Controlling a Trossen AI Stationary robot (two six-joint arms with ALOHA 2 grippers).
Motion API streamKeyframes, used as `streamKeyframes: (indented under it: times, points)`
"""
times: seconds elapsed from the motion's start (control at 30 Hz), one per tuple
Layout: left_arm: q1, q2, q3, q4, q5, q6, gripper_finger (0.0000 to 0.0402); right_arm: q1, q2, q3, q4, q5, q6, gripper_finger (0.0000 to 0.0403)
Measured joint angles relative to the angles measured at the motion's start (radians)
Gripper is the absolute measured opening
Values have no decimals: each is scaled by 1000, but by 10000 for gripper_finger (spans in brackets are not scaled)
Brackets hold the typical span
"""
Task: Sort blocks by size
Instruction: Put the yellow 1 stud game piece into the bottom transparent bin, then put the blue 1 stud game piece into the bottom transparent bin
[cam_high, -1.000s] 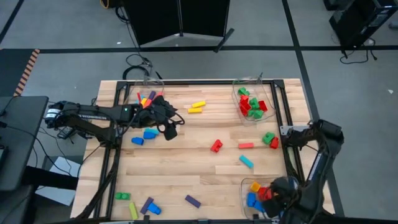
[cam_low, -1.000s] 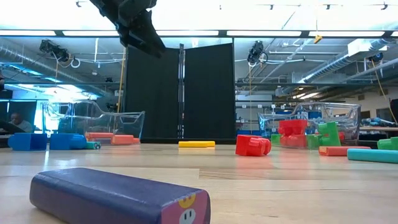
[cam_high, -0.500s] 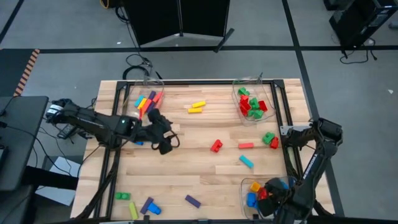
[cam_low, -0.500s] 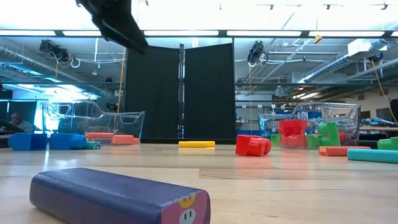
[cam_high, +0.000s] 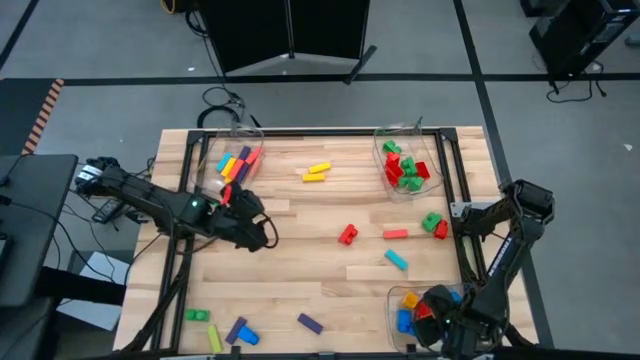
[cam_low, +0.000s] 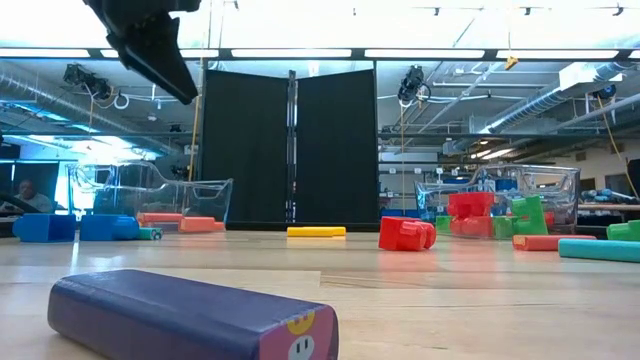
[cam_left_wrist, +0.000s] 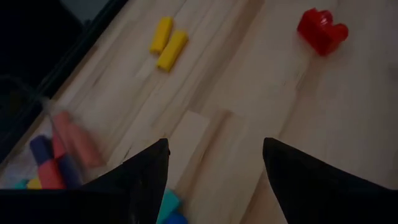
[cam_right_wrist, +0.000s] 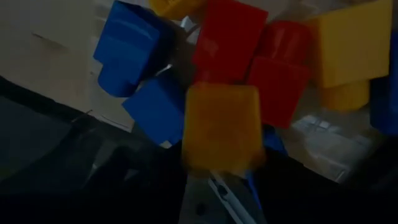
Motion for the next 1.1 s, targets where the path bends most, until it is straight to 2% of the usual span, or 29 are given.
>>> streamKeyframes:
  times: [0.3, 0.5, 0.77, 0.93, 1.1]
  points:
    - [1, 0, 0, -29, 1, -35, 266, 0, -21, 0, 0, -2, 0, 229]
    - [1, 0, 0, -30, 3, -34, 266, 0, -94, -1, -23, 6, -1, 251]
    - [1, 0, 0, -57, 13, -59, 266, 11, -263, -1, -185, 190, -6, 242]
    - [2, -4, 14, -239, 136, -67, 266, 9, -368, -1, -332, 247, -18, 239]
    - [2, -4, 17, -349, 205, -144, 266, -15, -437, -1, -456, 362, -19, 239]
